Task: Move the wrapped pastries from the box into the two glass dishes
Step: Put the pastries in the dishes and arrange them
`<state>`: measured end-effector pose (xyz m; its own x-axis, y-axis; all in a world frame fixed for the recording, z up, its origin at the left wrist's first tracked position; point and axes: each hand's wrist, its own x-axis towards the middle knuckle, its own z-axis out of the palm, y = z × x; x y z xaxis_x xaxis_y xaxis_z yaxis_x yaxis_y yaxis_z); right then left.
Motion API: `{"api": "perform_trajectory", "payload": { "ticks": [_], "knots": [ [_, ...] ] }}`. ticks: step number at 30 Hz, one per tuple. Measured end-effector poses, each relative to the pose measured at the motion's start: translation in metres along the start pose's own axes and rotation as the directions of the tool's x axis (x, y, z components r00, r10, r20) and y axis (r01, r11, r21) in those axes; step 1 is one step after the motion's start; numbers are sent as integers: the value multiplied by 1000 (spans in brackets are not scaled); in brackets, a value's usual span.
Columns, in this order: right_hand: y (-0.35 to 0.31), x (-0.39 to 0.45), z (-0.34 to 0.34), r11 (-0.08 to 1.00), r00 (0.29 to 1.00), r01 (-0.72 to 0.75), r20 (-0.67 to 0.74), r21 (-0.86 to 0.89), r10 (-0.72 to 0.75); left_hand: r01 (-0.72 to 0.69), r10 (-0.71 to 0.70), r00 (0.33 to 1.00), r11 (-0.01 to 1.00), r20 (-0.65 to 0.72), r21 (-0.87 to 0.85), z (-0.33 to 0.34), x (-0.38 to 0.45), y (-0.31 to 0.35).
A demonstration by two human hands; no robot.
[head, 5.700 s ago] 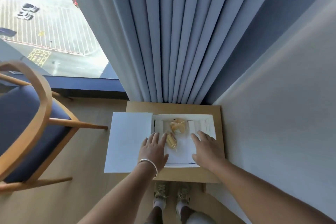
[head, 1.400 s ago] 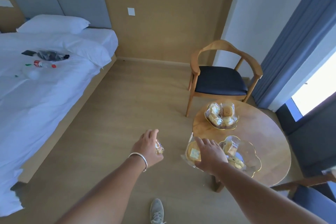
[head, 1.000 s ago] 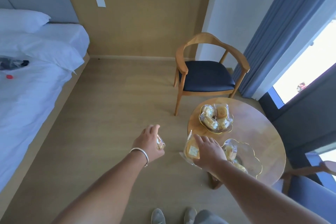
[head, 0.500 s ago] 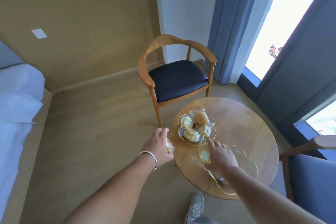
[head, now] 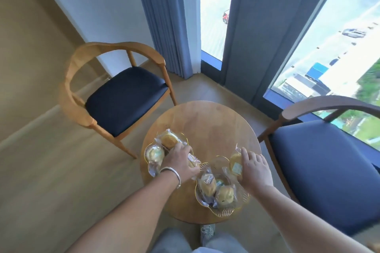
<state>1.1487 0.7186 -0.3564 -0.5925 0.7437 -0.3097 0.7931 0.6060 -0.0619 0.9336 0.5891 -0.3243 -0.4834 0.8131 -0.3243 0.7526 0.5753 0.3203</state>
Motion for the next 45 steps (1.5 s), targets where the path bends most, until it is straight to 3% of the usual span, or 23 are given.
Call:
{"api": "perform_trajectory", "payload": {
  "ticks": [5,13,22,26,30,36,45],
  "knots": [
    [12,-2,19,994,993,-105,56,-12,105,-50,51,994,999,94,-14,25,40,24],
    [5,5,48,988,982,-156,111,-9,156,-50,61,975,997,212,-56,76,85,46],
    [2,21,74,976,965,-215,147,-21,216,-29,9,959,997,285,68,107,116,50],
    [1,24,93,978,969,-209,136,20,204,-125,93,940,989,329,76,121,121,45],
    [-3,26,109,978,972,-203,135,54,195,-159,164,904,986,394,-46,134,118,36],
    [0,20,117,963,973,-226,86,150,215,-83,117,925,991,362,-107,145,111,19],
    [-3,29,129,961,967,-243,115,131,228,-127,136,958,991,254,-51,159,112,16]
  ]
}}
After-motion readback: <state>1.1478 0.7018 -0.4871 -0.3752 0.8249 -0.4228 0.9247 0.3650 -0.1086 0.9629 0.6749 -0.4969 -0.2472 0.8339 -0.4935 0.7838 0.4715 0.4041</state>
